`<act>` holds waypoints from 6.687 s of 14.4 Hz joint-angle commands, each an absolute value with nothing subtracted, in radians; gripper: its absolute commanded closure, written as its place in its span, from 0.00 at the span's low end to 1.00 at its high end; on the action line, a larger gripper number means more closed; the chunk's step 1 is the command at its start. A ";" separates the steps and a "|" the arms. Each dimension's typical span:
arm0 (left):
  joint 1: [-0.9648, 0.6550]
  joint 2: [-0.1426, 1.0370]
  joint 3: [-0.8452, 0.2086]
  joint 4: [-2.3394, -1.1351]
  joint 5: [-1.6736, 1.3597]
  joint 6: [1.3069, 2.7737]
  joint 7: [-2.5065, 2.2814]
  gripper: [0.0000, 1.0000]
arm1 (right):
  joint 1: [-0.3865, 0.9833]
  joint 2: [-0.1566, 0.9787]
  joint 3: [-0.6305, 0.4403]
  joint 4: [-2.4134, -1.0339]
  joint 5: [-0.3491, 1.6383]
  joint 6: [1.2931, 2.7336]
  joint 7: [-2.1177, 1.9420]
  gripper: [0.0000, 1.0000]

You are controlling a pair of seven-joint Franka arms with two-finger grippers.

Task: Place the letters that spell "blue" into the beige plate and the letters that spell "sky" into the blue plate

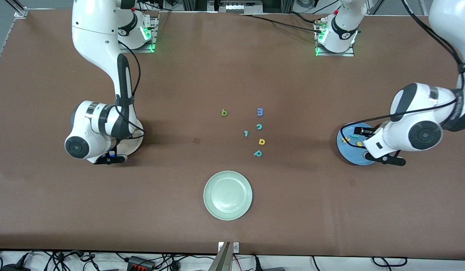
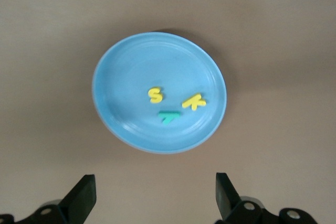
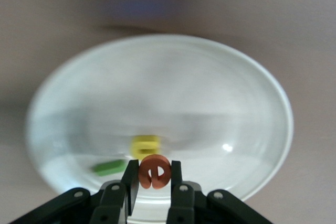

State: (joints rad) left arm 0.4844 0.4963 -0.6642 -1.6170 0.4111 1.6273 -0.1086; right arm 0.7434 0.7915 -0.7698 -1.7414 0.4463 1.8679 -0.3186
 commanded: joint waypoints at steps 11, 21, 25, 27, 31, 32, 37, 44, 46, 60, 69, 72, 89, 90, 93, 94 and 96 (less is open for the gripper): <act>0.378 0.284 -0.481 -1.248 0.113 1.330 -0.075 0.00 | 0.937 0.687 -0.769 -1.733 0.616 1.907 -0.278 0.00; 0.003 -0.011 0.005 -1.684 -0.029 1.687 0.009 0.00 | 1.328 0.755 -0.733 -1.740 0.774 2.141 0.171 0.00; 0.005 0.009 -0.006 -1.669 -0.026 1.681 0.002 0.00 | 1.379 0.781 -0.690 -1.746 0.813 2.235 0.339 0.00; 0.002 0.003 -0.008 -1.671 -0.025 1.677 0.002 0.00 | 1.397 0.804 -0.690 -1.746 0.815 2.260 0.396 0.00; -0.041 -0.012 0.009 -1.670 -0.023 1.637 0.002 0.00 | 1.419 0.805 -0.689 -1.746 0.816 2.255 0.518 0.05; -0.038 -0.012 0.008 -1.671 -0.014 1.637 0.003 0.00 | 1.419 0.808 -0.689 -1.746 0.816 2.256 0.532 0.12; -0.040 -0.011 -0.005 -1.661 0.014 1.643 0.012 0.00 | 1.428 0.825 -0.689 -1.744 0.815 2.255 0.549 0.23; -0.040 -0.008 -0.002 -1.654 0.012 1.644 0.014 0.00 | 1.434 0.825 -0.689 -1.744 0.813 2.252 0.548 0.56; -0.040 -0.008 -0.002 -1.654 0.012 1.643 0.014 0.00 | 1.433 0.825 -0.687 -1.744 0.813 2.250 0.540 0.67; -0.040 -0.002 -0.003 -1.634 0.012 1.637 0.009 0.00 | 1.304 0.802 -0.975 -1.730 0.805 2.065 0.231 0.79; -0.041 -0.002 -0.003 -1.634 0.012 1.637 0.009 0.00 | 1.016 0.810 -1.031 -1.762 0.716 1.772 -0.265 0.79; -0.044 -0.002 -0.005 -1.634 0.012 1.635 0.009 0.00 | 0.960 0.815 -1.029 -1.786 0.706 1.772 -0.385 0.79; -0.049 0.006 -0.006 -1.594 0.012 1.603 -0.003 0.00 | 0.930 0.831 -1.034 -1.783 0.704 1.770 -0.453 0.00; -0.049 0.008 -0.006 -1.594 0.012 1.601 -0.003 0.00 | 0.928 0.828 -1.038 -1.781 0.704 1.770 -0.454 0.00; -0.044 0.009 -0.005 -1.594 0.011 1.605 -0.003 0.00 | 0.930 0.828 -1.061 -1.747 0.706 1.769 -0.459 0.00; -0.044 0.011 -0.005 -1.592 0.011 1.606 -0.003 0.00 | 0.931 0.828 -1.065 -1.743 0.707 1.770 -0.459 0.00; -0.048 0.009 -0.005 -1.592 0.011 1.606 -0.003 0.00 | 0.919 0.807 -1.052 -1.735 0.709 1.772 -0.448 0.00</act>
State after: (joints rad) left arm -0.0377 0.0061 -0.0118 -1.6126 -0.0049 1.6237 -0.0083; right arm 0.9368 0.8413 -1.0648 -1.7443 0.7039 1.7802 -0.4463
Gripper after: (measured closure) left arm 0.000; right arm 0.000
